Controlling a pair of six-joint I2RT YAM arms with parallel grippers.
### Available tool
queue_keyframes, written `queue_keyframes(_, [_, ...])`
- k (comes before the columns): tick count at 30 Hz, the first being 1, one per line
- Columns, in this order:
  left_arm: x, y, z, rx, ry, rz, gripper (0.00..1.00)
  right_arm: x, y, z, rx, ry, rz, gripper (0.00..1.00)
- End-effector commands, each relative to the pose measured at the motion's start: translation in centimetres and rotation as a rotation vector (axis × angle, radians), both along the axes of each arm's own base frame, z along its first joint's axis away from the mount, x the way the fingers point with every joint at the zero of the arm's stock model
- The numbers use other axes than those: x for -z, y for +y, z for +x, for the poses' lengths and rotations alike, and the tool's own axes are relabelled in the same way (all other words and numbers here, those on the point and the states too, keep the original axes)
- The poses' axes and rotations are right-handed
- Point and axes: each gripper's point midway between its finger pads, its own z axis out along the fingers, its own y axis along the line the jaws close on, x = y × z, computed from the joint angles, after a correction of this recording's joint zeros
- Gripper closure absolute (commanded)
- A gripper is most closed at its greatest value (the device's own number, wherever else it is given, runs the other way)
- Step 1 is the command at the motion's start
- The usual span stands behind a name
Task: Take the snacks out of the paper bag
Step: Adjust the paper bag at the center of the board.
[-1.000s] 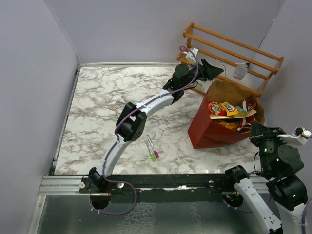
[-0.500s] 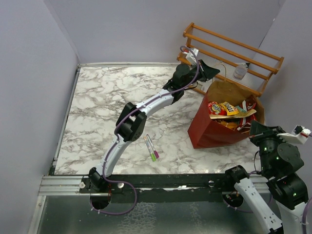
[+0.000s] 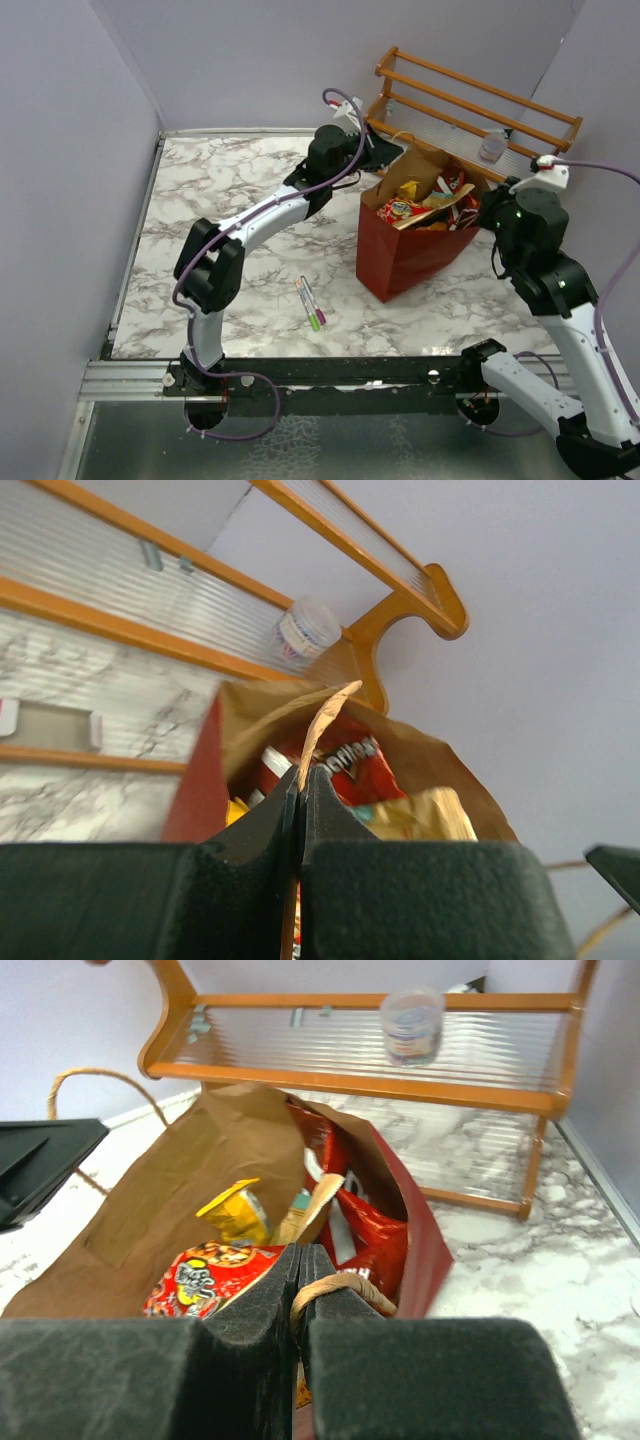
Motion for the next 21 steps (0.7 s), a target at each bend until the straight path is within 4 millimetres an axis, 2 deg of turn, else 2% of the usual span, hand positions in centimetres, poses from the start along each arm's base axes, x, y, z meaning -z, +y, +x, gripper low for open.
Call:
queue_keyframes(1, [-7.1,3.7,-2.0,-0.069,-0.136,-0.096,1.00,-6.7,2.2,2.9,-0.098,-0.185,-0.033,0.99])
queue_keyframes(6, [-6.7,5.1,-3.8,-0.081,-0.096,-0.098,1.00,-7.9,3.2,4.9,-0.127,-0.184,-0.080,0.99])
queue_keyframes(8, [-8.2,6.1,-5.1,-0.100,-0.110,-0.119,1.00,-8.2,2.9,5.7,-0.102,-0.171,-0.104,0.99])
queue_keyframes(14, [-9.3,6.9,-7.0,-0.129,-0.092,-0.125,1.00,-9.4,2.2,7.8,-0.064,-0.152,-0.141,0.99])
queue_keyframes(17, [-9.6,6.4,-8.2,-0.101,-0.074,-0.144,1.00,-9.1,1.5,9.1,-0.075,-0.123,-0.126,0.99])
queue_keyframes(19, [-8.5,6.1,-9.0,-0.088,-0.047,-0.136,1.00,-8.4,0.6,10.2,-0.092,-0.083,-0.107,0.99])
queue_keyframes(21, [-8.3,5.8,-10.0,-0.076,-0.036,-0.142,1.00,-7.4,0.7,11.3,-0.143,-0.033,-0.106,0.99])
